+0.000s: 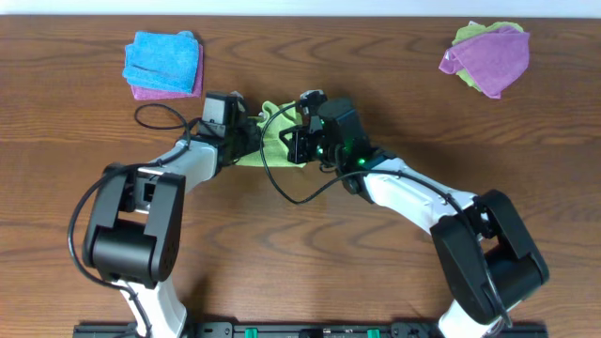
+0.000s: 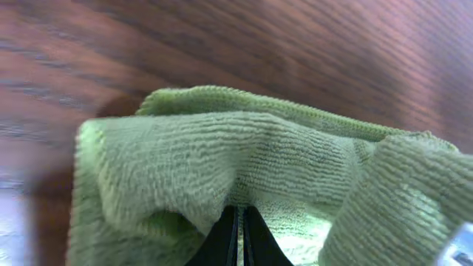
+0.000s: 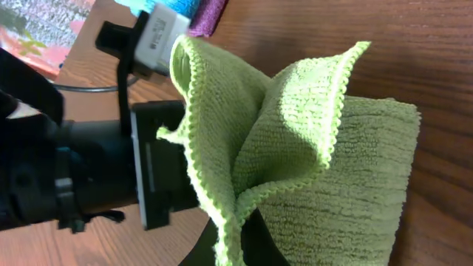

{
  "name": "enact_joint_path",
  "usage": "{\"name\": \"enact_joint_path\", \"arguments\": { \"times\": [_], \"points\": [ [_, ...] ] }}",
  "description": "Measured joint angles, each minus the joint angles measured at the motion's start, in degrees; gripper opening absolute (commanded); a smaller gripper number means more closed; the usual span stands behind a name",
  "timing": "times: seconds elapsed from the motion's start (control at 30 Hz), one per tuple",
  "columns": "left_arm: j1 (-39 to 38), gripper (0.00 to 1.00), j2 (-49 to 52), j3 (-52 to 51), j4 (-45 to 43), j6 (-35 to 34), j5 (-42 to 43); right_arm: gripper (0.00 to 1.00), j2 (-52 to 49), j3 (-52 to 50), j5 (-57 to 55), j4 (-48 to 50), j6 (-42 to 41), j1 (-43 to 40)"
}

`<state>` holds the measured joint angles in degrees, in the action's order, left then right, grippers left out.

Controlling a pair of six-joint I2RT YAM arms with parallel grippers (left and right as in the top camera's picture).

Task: Fold the cloth
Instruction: 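Fold the right end of the strip toward the left gripper, then press the folded green cloth down with the right gripper, then release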

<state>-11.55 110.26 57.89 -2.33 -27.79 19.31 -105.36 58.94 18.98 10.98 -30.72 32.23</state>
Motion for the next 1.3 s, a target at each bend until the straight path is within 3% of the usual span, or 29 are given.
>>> {"name": "enact_joint_path", "arguments": {
  "times": [0.43,0.97,1.3],
  "points": [
    [3.1,0.06,-10.2,0.0,5.2,4.1,-1.8,0.01,0.0,0.1,-1.3,-0.1,0.0,0.0],
    [5.5,0.06,-14.0,0.0,7.4,5.2,-3.0,0.01,-0.5,6.8,-5.1,-4.7,3.3,3.2],
    [6.5,0.06,-15.2,0.0,9.5,5.4,-3.3,0.01,-7.1,14.0,-5.5,-9.3,5.2,7.1]
  ]
}}
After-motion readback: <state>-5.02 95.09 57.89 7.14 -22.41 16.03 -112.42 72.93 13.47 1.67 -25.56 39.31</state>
